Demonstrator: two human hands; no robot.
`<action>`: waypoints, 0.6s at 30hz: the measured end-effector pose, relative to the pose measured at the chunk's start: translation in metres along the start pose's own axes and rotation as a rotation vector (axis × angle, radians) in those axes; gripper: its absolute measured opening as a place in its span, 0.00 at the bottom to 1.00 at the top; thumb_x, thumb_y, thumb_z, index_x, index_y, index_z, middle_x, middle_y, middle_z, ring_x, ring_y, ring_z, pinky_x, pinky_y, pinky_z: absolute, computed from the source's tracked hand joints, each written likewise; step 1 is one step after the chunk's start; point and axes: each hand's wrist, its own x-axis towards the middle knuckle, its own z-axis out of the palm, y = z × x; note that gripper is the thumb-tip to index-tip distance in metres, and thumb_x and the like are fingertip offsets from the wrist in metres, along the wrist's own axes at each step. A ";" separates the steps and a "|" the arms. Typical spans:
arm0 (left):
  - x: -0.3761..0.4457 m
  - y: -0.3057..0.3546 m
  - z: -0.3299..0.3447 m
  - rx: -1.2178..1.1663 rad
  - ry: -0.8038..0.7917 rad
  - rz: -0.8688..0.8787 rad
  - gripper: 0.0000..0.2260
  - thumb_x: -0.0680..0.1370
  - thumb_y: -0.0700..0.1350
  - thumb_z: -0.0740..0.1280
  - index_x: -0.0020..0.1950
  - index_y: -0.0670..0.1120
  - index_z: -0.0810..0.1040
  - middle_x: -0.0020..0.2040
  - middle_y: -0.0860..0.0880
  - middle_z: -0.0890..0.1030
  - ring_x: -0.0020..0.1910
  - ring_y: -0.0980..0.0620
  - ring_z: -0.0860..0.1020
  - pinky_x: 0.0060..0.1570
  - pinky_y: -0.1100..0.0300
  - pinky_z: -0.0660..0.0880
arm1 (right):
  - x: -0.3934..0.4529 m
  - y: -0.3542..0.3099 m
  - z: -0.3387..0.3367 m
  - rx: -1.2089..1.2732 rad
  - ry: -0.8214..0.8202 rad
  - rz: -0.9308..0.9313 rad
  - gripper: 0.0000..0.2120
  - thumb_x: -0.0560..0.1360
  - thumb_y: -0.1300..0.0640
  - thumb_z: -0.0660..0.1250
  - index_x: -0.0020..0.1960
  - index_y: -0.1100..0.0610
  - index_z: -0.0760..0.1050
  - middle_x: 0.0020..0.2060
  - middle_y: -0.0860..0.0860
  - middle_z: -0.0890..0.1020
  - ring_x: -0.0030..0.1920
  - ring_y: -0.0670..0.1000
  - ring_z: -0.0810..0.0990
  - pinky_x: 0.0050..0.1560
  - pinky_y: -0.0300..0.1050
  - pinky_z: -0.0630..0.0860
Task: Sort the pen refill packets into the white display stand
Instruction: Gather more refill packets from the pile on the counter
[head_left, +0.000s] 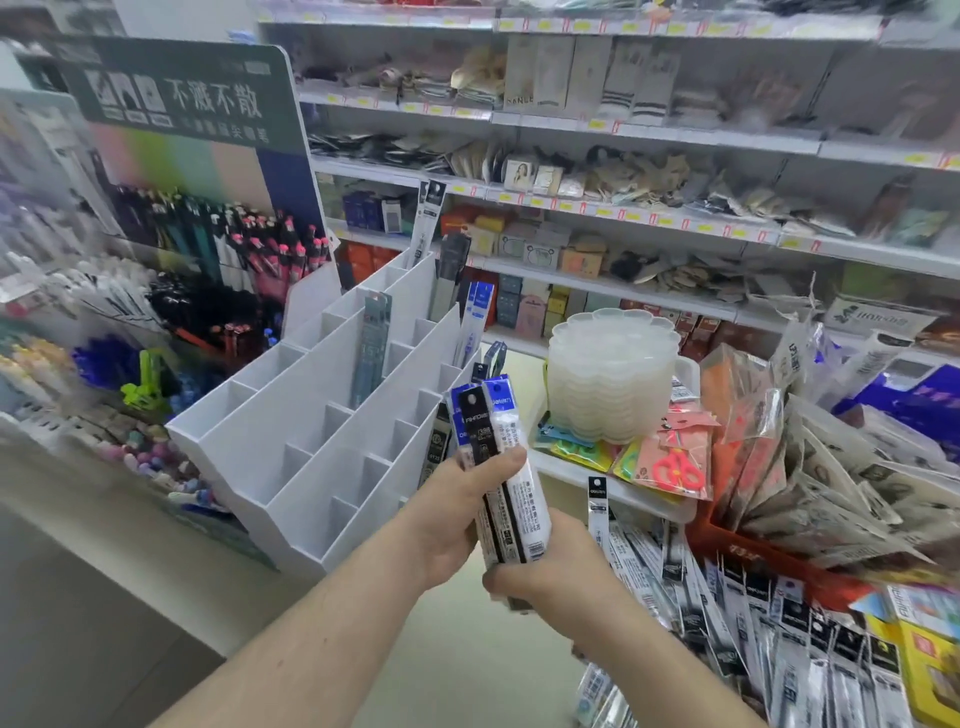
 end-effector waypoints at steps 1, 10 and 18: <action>-0.003 0.003 -0.007 0.032 -0.048 -0.005 0.28 0.64 0.49 0.78 0.62 0.45 0.77 0.50 0.46 0.84 0.50 0.47 0.82 0.52 0.52 0.77 | 0.001 -0.004 0.003 0.067 -0.014 -0.005 0.12 0.61 0.66 0.73 0.44 0.62 0.75 0.31 0.52 0.78 0.30 0.52 0.75 0.33 0.47 0.75; -0.012 0.032 -0.047 0.072 -0.080 -0.081 0.16 0.67 0.40 0.72 0.54 0.38 0.81 0.42 0.37 0.82 0.36 0.42 0.81 0.32 0.53 0.78 | 0.007 -0.052 0.028 -0.214 -0.085 -0.044 0.19 0.66 0.37 0.71 0.44 0.52 0.80 0.36 0.49 0.85 0.34 0.50 0.83 0.39 0.50 0.80; -0.011 0.069 -0.074 0.186 -0.172 -0.007 0.22 0.66 0.38 0.70 0.60 0.39 0.78 0.42 0.41 0.81 0.39 0.46 0.80 0.42 0.52 0.80 | 0.036 -0.092 0.033 -0.093 0.268 -0.165 0.19 0.67 0.39 0.77 0.46 0.52 0.78 0.33 0.47 0.78 0.29 0.43 0.73 0.32 0.38 0.68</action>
